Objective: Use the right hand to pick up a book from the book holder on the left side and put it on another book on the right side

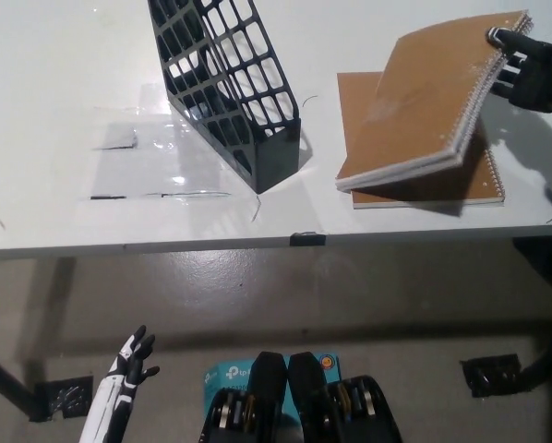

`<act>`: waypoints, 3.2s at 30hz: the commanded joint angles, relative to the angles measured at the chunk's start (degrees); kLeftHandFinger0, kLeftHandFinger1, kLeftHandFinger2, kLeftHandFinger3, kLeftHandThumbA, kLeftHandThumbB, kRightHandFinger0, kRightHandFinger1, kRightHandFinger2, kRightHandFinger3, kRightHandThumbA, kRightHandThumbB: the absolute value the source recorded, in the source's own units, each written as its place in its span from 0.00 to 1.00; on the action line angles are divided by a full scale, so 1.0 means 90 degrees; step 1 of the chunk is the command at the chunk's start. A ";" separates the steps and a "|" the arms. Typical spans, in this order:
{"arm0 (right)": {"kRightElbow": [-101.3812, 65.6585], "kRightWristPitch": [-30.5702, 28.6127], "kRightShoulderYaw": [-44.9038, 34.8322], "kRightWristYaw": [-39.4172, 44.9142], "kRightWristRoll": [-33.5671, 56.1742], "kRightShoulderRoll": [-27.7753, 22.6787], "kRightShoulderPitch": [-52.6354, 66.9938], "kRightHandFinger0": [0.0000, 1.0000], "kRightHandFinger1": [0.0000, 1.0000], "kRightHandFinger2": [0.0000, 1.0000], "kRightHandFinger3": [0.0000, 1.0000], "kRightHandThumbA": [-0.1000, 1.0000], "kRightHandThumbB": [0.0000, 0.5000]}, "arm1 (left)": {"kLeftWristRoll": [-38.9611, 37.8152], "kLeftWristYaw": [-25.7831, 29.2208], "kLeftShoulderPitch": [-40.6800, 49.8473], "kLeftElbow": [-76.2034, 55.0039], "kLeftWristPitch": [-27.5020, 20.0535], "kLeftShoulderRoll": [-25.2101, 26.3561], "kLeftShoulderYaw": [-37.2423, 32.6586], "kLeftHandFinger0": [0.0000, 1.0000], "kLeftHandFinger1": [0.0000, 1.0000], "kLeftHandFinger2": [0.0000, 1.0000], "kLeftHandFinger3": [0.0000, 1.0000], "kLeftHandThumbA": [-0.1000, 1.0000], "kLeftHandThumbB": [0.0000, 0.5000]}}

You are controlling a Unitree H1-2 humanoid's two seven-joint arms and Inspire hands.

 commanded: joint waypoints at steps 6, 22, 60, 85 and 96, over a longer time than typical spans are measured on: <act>-0.0090 -0.0148 0.0464 0.0800 -0.0861 -0.0177 -0.0690 0.00 0.08 0.72 1.00 0.00 0.17 | -0.0107 -0.0087 -0.0041 -0.0120 -0.0236 0.0103 -0.0002 0.86 1.00 1.00 1.00 1.00 0.20; 0.0021 -0.0746 0.1353 0.1185 -0.1958 -0.0142 -0.0411 1.00 1.00 1.00 1.00 0.35 0.66 | -0.0224 -0.0107 -0.0077 -0.0182 -0.0114 0.0129 0.0047 0.83 1.00 1.00 1.00 1.00 0.26; -1.2090 -0.0658 0.0429 0.0734 -0.1701 -0.0606 0.2633 1.00 1.00 1.00 1.00 0.90 0.58 | -0.0619 -0.0310 -0.1215 -0.0116 0.0040 0.0234 0.0181 1.00 1.00 1.00 1.00 1.00 0.36; -1.2595 -0.2405 0.1352 0.0579 -0.2306 0.0646 0.7132 1.00 1.00 1.00 1.00 1.00 0.57 | -0.0864 -0.0622 -0.1387 -0.0019 0.0181 0.0375 0.0118 1.00 1.00 1.00 1.00 1.00 0.45; -0.8394 -0.3862 0.1519 -0.0110 -0.3640 0.1351 0.7838 1.00 1.00 1.00 1.00 0.78 0.37 | -0.0762 -0.0808 -0.0731 -0.0274 0.0217 0.0501 -0.0023 1.00 1.00 1.00 1.00 1.00 0.52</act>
